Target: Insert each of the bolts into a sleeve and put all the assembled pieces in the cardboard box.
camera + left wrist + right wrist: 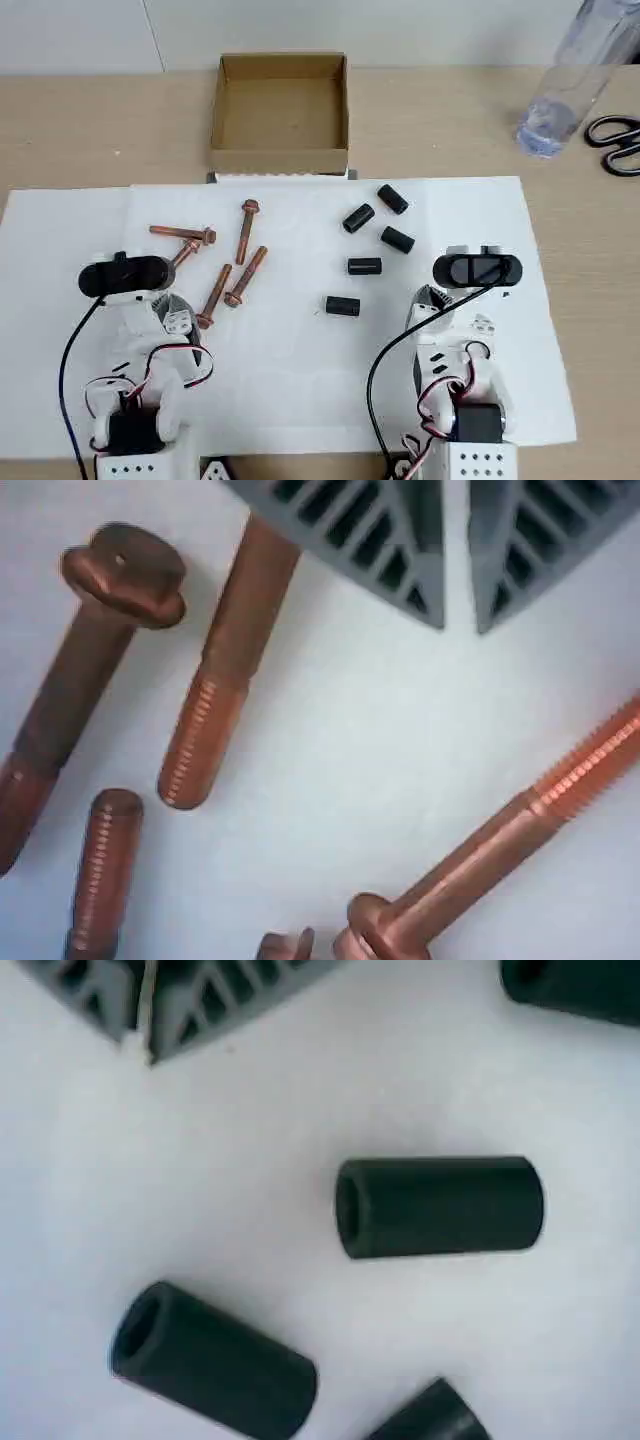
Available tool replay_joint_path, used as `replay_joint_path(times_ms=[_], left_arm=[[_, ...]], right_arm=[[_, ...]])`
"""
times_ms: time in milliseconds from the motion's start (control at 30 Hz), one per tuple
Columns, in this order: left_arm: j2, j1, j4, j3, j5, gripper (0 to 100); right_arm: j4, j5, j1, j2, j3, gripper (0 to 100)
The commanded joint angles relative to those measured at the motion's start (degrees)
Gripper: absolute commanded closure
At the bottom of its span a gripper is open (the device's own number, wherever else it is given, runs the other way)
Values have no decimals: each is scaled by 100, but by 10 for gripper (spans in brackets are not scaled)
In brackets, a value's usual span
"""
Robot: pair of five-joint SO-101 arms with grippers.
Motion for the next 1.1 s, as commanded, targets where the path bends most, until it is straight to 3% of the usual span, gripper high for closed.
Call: replay_joint_path(times_ms=[0, 333, 633, 1067], left_arm=[[-62, 9, -53, -13, -18, 994], [-62, 9, -53, -13, -18, 994], [-62, 9, -53, -13, -18, 994], [-62, 9, -53, -13, -18, 994]], right_arm=[[40, -26, -13, -101, 62, 995], [31, -44, -66, -101, 62, 995], [31, -18, -831, -101, 62, 995], [119, 0, -708, -66, -396, 995]])
